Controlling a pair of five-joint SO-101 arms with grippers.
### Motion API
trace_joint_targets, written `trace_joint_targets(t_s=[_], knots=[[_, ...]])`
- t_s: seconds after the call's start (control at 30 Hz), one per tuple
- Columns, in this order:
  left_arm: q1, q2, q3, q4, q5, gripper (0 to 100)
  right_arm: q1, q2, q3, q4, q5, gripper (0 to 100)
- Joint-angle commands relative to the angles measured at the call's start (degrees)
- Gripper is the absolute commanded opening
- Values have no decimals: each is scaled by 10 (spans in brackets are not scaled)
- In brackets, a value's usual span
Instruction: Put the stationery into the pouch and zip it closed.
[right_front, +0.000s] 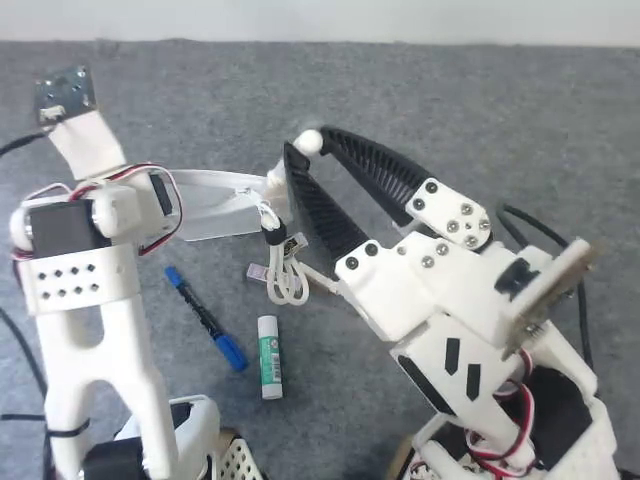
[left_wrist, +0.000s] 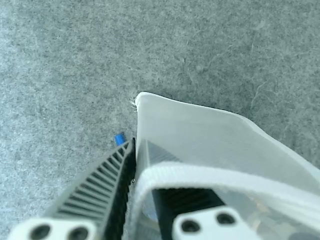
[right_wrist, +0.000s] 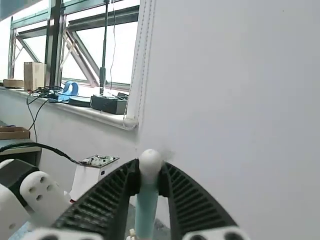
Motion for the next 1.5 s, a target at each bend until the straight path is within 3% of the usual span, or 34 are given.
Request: trace_joint_targets(t_s=[0.0,0.43,0.67,1.2,1.47], knots=[[-1,5,4,-16,8,11,-32,-16,-30,-26,8,7],[-1,5,5,-21,8,11,-46,-8,-18,-49,4,7],[-1,5,5,-20,8,11,-43,43,38,-133,8,7],[-1,5,6,-21,8,11,-42,63,87,-143,8,6],[-1,5,6,-22,8,11,-32,63,159,-240,9,6]])
